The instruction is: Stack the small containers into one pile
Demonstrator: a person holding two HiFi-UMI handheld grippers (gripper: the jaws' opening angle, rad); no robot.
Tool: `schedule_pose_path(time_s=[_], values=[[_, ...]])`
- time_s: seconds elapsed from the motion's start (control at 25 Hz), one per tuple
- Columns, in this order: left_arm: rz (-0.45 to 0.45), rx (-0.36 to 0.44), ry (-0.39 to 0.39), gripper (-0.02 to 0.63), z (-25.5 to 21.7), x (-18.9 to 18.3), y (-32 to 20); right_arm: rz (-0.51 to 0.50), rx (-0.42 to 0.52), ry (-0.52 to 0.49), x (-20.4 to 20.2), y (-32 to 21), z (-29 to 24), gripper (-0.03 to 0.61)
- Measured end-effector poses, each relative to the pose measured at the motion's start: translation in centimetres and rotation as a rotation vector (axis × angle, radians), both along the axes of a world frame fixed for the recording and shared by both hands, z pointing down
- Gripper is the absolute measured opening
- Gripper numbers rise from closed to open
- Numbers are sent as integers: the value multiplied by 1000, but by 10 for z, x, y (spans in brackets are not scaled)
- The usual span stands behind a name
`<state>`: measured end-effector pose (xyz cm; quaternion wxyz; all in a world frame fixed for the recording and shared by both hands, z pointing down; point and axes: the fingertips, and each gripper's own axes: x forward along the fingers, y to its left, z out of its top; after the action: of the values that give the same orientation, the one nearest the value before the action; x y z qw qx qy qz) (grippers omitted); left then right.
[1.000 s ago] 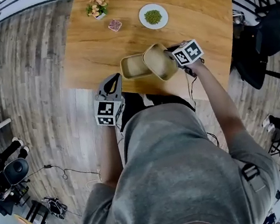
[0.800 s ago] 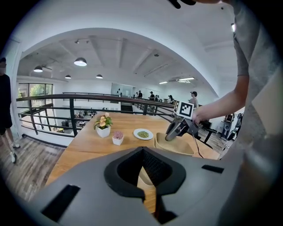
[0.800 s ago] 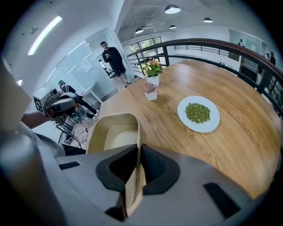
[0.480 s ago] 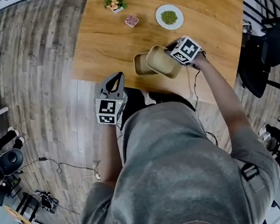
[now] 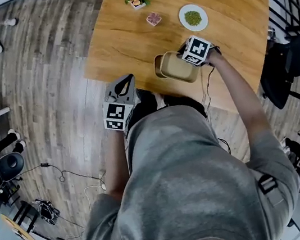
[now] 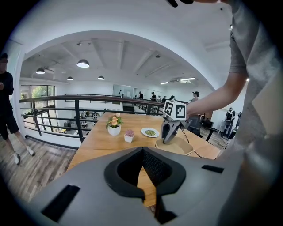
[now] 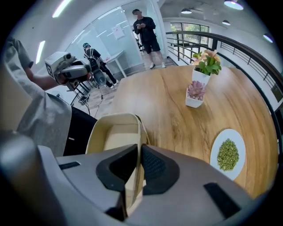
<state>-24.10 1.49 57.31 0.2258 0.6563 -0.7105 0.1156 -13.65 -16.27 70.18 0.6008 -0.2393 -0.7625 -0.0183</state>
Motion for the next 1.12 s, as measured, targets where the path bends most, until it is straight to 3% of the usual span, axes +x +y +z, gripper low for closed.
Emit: schedule_pose_path(time_s=[0.6,0.92,1.12], values=[[-58,-21,-9,17,2,-17,42,-336,80,23,-34,32,10,31],[-55,-20,-20,17,2,-20,48,-324,85,-10,-43,34,23,42],[-41,-26,-21,17,2,-20,48,-273,92,-51,-50,30,23,164]])
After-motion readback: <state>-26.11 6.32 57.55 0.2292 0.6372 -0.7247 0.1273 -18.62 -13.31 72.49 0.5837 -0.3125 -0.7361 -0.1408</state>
